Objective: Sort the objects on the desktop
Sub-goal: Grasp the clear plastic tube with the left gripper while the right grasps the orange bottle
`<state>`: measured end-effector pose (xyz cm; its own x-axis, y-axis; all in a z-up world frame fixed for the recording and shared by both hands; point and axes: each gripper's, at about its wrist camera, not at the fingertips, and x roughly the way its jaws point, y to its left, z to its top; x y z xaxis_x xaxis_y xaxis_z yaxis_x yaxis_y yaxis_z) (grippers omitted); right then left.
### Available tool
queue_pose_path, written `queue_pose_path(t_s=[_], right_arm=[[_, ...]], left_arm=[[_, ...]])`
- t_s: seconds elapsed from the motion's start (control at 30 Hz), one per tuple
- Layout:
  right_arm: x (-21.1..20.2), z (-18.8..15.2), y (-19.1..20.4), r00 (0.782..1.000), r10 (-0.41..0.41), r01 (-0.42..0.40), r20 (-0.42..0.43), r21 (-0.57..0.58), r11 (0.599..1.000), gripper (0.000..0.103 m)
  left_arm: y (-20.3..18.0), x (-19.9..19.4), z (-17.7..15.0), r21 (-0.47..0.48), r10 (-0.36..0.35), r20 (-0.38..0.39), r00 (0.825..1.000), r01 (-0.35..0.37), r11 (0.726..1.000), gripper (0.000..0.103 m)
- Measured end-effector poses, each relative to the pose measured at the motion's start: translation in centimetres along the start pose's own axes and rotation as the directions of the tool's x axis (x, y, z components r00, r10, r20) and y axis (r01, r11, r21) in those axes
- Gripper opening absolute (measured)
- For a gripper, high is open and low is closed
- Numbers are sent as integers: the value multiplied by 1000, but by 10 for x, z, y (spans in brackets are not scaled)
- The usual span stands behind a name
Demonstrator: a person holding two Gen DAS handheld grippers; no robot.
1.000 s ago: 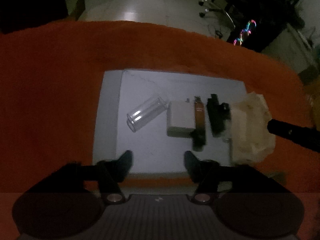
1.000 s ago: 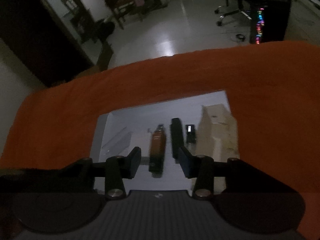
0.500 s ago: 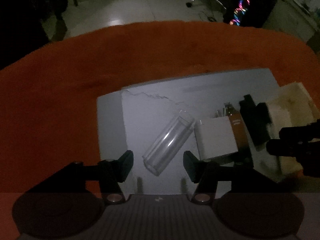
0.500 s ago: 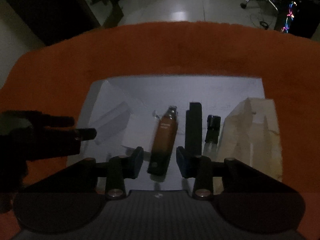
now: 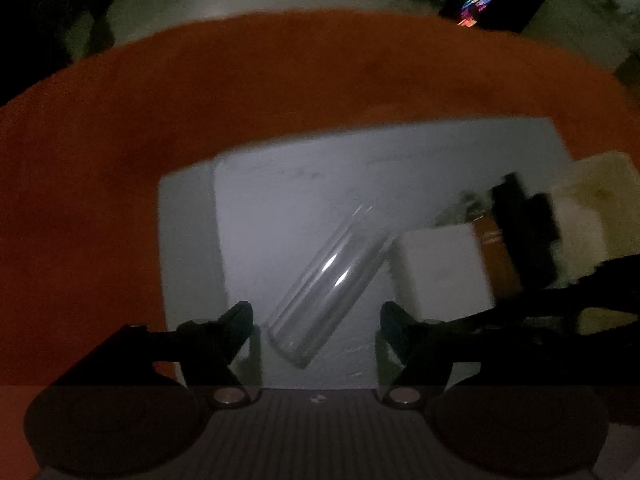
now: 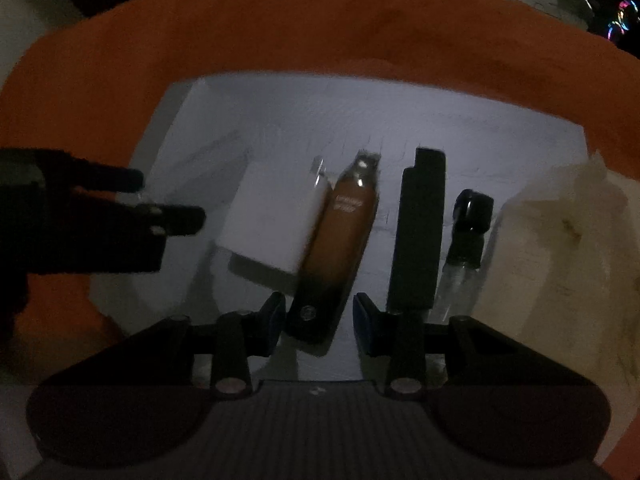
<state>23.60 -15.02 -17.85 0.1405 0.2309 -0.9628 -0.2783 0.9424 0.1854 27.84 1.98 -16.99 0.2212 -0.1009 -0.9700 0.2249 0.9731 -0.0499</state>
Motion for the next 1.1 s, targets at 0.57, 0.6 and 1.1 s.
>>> queue_pose_path(t_s=[0.57, 0.6, 1.1], right_arm=[[-12, -9, -17, 991, -77, 77, -111, -2, 997, 28], [-12, -9, -16, 989, -78, 77, -126, -10, 997, 29], [-3, 0, -13, 995, -95, 95, -44, 15, 995, 28]], left_arm=[[-2, 7, 1, -64, 7, -84, 996, -13, 998, 67], [-2, 6, 1, -65, 8, -85, 996, -14, 998, 65], [8, -24, -18, -22, 38, -77, 996, -40, 999, 27]])
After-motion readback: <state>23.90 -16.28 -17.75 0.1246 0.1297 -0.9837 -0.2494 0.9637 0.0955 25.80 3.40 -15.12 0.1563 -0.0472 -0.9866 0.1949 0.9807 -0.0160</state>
